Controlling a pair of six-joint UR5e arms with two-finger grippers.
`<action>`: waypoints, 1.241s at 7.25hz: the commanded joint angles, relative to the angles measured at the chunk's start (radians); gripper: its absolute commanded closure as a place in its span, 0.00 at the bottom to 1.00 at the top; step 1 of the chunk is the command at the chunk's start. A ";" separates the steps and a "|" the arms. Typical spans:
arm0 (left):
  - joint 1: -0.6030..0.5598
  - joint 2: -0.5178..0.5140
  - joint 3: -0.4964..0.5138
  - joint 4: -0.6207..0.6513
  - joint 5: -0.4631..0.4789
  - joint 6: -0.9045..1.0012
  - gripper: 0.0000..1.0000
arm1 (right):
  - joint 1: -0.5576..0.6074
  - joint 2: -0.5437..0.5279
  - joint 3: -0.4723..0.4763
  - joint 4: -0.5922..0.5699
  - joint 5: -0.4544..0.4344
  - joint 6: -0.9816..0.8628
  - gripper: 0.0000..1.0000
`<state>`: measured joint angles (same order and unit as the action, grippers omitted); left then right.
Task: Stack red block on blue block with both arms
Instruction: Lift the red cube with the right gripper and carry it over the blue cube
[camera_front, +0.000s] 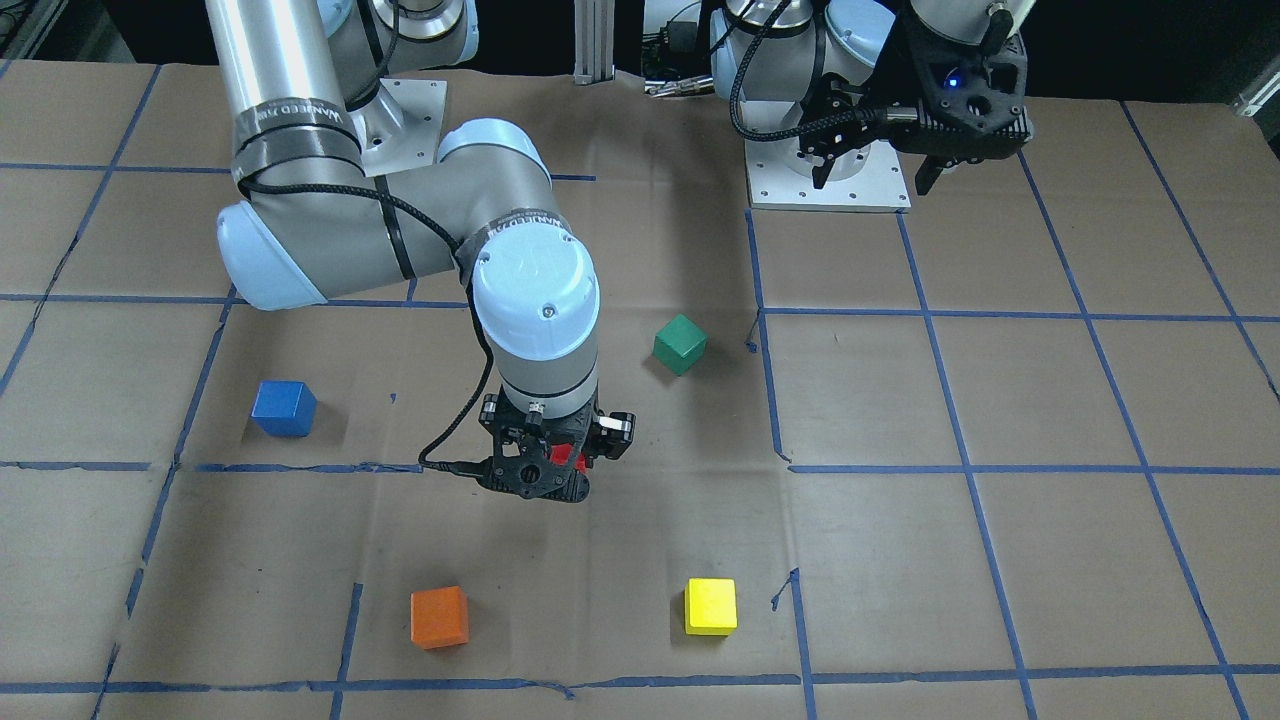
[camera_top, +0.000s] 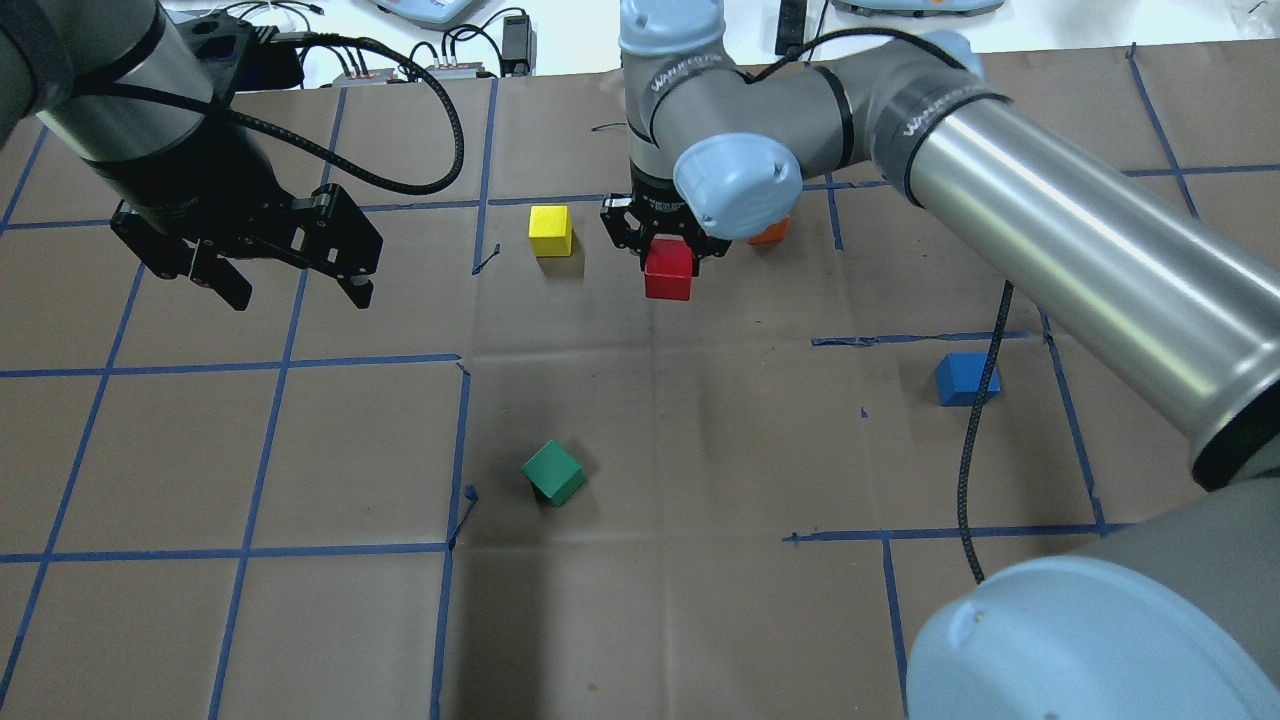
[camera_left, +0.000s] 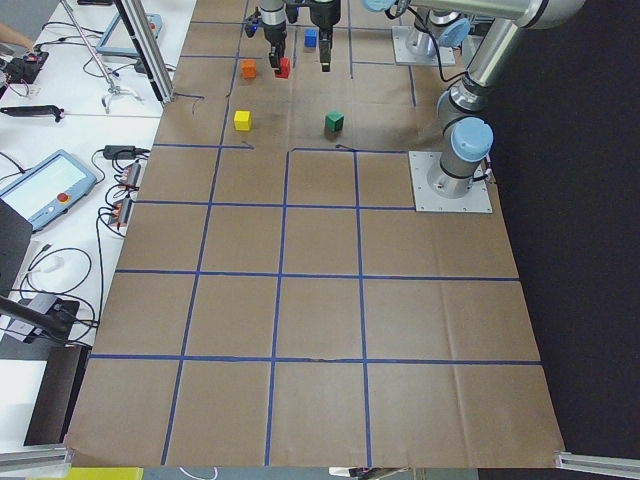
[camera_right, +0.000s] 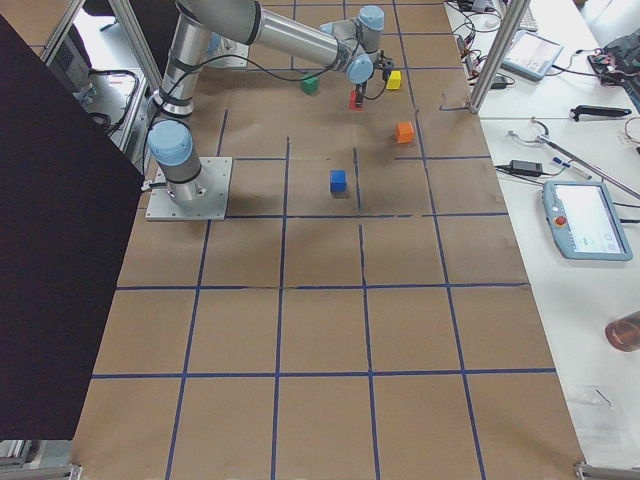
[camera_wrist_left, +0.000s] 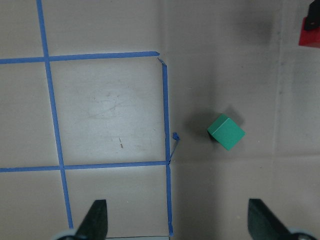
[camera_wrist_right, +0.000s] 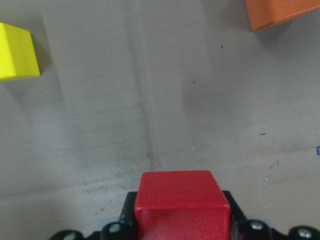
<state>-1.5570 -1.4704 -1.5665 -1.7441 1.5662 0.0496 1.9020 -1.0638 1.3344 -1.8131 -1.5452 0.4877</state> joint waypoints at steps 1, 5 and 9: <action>0.000 -0.001 0.000 0.000 0.000 -0.001 0.00 | -0.015 -0.025 -0.077 0.087 -0.013 -0.033 0.92; 0.000 -0.001 -0.001 -0.002 0.000 -0.001 0.00 | -0.194 -0.200 0.108 0.088 -0.036 -0.239 0.94; 0.000 0.001 -0.001 -0.002 0.000 -0.001 0.00 | -0.508 -0.447 0.413 0.048 -0.065 -0.636 0.94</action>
<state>-1.5570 -1.4696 -1.5677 -1.7457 1.5662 0.0498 1.4913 -1.4360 1.6492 -1.7446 -1.5990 -0.0334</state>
